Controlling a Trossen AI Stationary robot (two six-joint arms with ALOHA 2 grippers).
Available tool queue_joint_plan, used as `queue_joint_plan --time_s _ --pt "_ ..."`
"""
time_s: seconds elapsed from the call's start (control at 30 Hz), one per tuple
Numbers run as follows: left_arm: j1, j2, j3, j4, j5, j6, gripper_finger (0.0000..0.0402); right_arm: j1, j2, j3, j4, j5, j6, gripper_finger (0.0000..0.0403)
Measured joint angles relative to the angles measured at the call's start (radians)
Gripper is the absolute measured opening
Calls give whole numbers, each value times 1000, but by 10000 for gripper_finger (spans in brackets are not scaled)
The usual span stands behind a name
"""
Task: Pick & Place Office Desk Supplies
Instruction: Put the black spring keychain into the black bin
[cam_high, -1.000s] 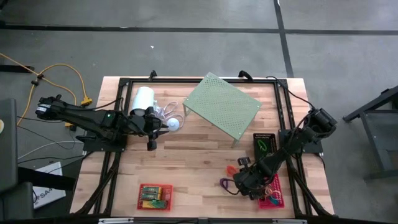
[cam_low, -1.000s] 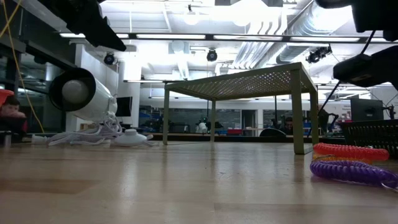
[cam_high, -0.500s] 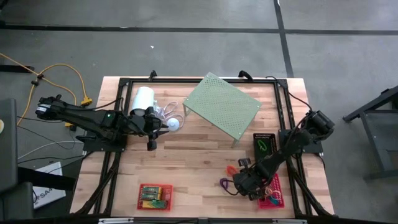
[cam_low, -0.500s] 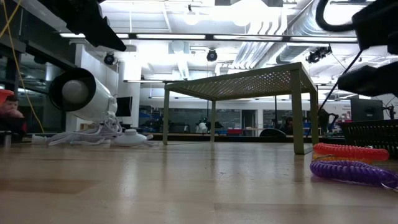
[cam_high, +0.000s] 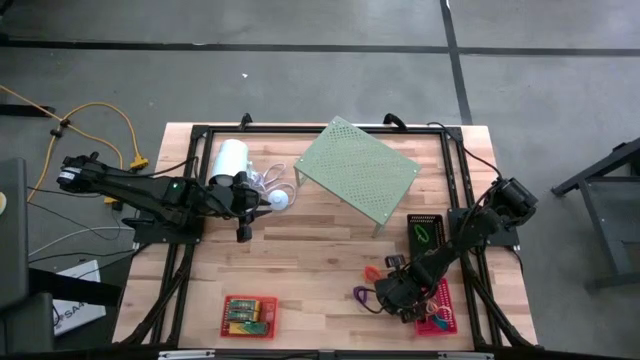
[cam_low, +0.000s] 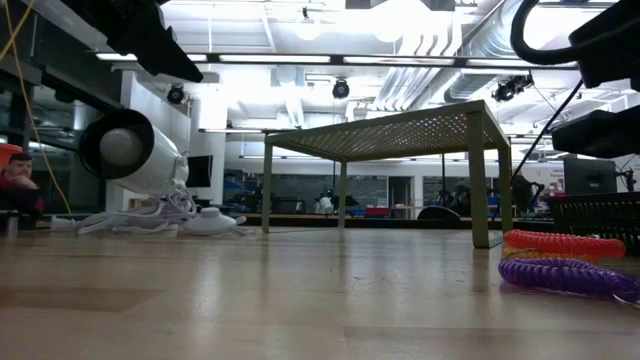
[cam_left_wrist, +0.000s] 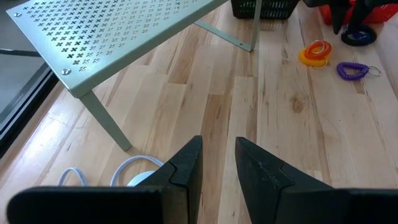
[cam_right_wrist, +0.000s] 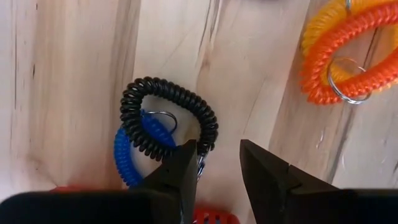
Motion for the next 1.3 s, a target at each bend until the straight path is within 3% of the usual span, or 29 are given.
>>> queue_joint_plan --time_s 0.4,1.3 --pt "0 0 0 0 0 0 89 -66 -1 0 1 -128 40 109" --pt "0 0 0 0 0 0 89 31 25 0 90 55 75 109"
